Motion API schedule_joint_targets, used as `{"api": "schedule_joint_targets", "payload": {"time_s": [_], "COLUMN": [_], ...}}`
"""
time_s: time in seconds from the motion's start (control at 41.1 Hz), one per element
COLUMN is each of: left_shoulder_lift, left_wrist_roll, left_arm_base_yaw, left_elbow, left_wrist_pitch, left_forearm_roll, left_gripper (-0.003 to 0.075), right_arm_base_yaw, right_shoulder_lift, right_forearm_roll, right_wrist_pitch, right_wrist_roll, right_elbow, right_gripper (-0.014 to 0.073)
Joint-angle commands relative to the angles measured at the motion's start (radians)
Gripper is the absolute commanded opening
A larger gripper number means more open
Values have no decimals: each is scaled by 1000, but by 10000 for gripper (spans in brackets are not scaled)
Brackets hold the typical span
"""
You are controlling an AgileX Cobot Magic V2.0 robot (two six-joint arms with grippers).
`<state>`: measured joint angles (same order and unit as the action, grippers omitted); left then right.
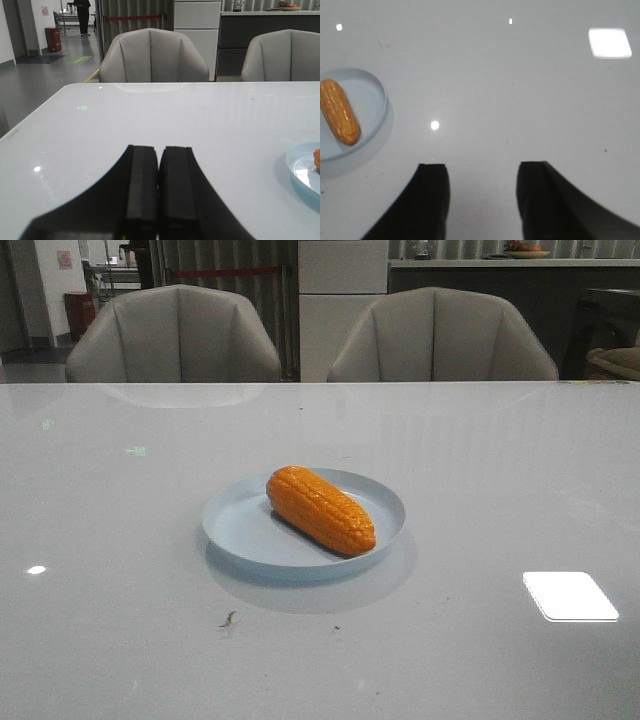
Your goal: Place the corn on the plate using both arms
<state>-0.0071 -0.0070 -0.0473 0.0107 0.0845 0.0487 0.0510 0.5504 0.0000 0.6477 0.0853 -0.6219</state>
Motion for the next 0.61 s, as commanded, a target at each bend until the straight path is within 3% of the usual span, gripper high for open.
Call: {"api": "schedule_joint_targets", "payload": {"time_s": [0.0, 0.097, 0.536, 0.584], "left_shoulder_lift": [-16, -16, -16, -16], "left_wrist_roll": [-9, -9, -9, -9], "left_arm_base_yaw": [1, 1, 1, 1], "left_elbow": [37, 37, 37, 37], "left_wrist_pitch": [-78, -78, -84, -78], "left_forearm_roll": [-9, -9, -9, -9], "left_gripper": [94, 94, 94, 94], "right_arm_base_yaw": [-3, -3, -4, -4], "right_shoulder_lift": [-86, -190, -593, -575], "right_forearm_roll": [0, 24, 33, 33], "right_wrist_pitch": [-176, -285, -708, -624], "right_wrist_roll": [2, 2, 2, 2], "right_elbow": [32, 110, 631, 622], "right_gripper": [217, 44, 66, 66]}}
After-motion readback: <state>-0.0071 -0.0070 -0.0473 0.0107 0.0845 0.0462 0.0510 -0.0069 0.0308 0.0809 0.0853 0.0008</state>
